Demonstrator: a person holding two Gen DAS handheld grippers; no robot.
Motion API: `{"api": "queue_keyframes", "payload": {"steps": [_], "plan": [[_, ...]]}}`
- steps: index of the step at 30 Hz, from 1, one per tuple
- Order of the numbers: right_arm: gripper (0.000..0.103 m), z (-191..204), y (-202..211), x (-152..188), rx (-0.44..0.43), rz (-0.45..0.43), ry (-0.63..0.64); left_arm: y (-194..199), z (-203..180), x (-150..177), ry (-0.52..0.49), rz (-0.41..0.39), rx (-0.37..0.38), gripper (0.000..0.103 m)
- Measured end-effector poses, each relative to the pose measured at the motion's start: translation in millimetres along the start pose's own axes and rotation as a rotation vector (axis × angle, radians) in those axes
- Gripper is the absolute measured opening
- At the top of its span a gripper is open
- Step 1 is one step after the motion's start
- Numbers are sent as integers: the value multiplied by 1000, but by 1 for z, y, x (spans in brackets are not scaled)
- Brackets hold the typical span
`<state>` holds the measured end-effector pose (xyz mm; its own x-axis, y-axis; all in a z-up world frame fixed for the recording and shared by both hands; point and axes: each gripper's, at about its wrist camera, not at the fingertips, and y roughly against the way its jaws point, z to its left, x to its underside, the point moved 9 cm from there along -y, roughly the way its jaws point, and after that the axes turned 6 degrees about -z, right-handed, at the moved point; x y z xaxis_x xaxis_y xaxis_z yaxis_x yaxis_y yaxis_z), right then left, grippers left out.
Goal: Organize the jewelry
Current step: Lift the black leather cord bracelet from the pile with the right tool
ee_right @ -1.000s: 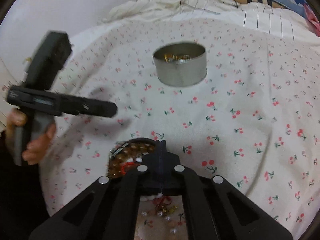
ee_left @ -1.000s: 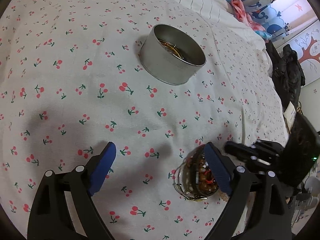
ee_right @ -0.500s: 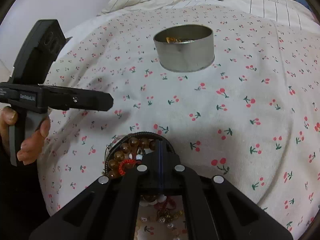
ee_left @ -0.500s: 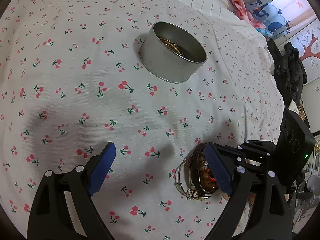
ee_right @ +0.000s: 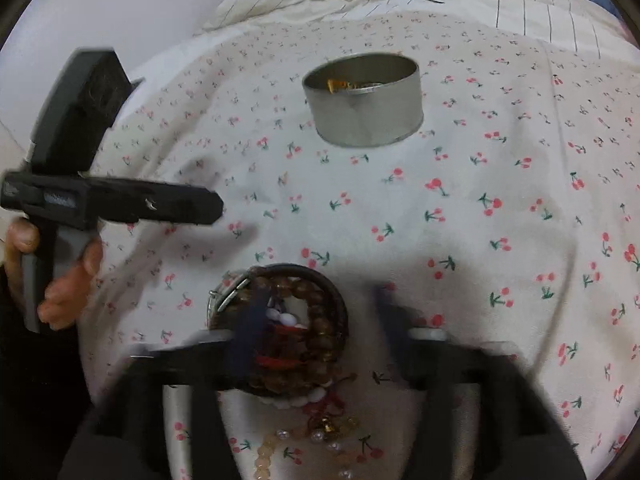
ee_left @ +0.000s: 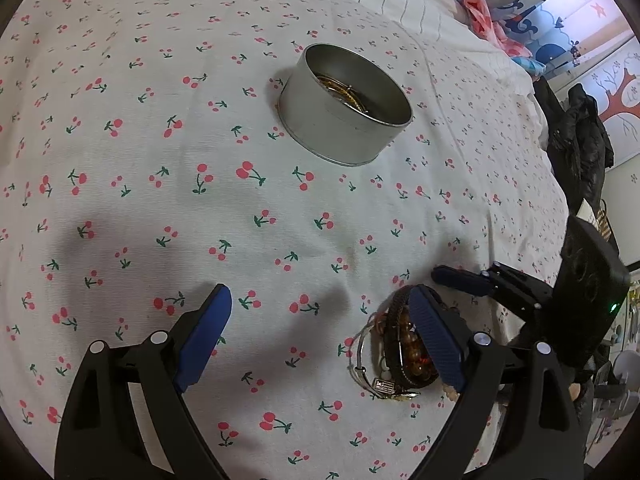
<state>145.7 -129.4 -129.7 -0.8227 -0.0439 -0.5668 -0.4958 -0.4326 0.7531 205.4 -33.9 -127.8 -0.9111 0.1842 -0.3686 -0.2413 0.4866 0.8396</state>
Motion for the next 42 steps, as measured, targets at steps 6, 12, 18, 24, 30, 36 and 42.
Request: {"api": "queue_keyframes", "payload": {"steps": [6, 12, 18, 24, 30, 36, 42], "plan": [[50, -3, 2, 0, -132, 6, -122, 1, -1, 0, -1, -2, 3, 86], [48, 19, 8, 5, -363, 41, -182, 1, -1, 0, 2, -3, 4, 87], [47, 11, -1, 11, -316, 78, -197, 2, 0, 0, 12, -5, 1, 87], [18, 21, 2, 13, -347, 72, -173, 2, 0, 1, 10, -4, -1, 87], [16, 72, 50, 22, -256, 91, 230, 4, 2, 0, 20, -11, -1, 88], [11, 44, 61, 24, -184, 66, 185, 3, 0, 2, 2, -4, -5, 88], [51, 30, 66, 12, -203, 26, 100, 0, -9, 8, -82, 14, -36, 88]]}}
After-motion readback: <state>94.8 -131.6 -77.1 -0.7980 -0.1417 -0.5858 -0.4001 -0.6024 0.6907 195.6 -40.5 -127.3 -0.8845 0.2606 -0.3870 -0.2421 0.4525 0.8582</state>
